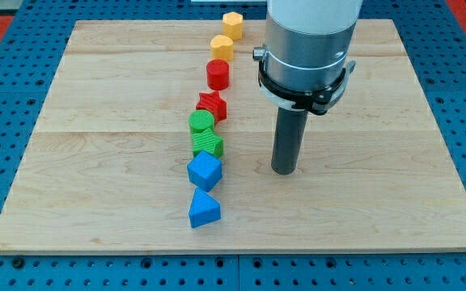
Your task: Push the green circle left center of the board
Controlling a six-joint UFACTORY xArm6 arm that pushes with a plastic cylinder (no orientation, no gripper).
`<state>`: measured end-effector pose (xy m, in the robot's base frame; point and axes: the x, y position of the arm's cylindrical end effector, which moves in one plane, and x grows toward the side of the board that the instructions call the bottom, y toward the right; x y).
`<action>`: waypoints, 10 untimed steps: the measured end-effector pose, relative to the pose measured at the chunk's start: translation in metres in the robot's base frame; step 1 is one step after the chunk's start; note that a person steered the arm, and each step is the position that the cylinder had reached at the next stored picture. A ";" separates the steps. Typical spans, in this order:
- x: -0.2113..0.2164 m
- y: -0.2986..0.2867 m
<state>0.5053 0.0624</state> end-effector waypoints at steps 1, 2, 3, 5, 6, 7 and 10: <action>0.000 0.000; 0.000 0.000; -0.003 0.000; -0.011 0.000; -0.012 -0.008; -0.012 -0.023; -0.050 -0.137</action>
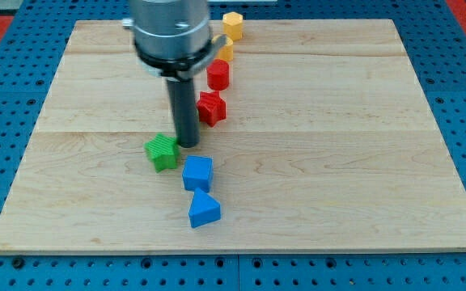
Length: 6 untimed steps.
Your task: Push the green circle left center of the board
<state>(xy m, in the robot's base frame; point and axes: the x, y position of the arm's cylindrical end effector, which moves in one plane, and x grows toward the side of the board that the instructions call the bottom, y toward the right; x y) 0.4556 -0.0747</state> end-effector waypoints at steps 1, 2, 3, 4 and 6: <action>-0.007 0.033; -0.031 0.041; -0.039 -0.003; -0.039 -0.056; -0.041 -0.077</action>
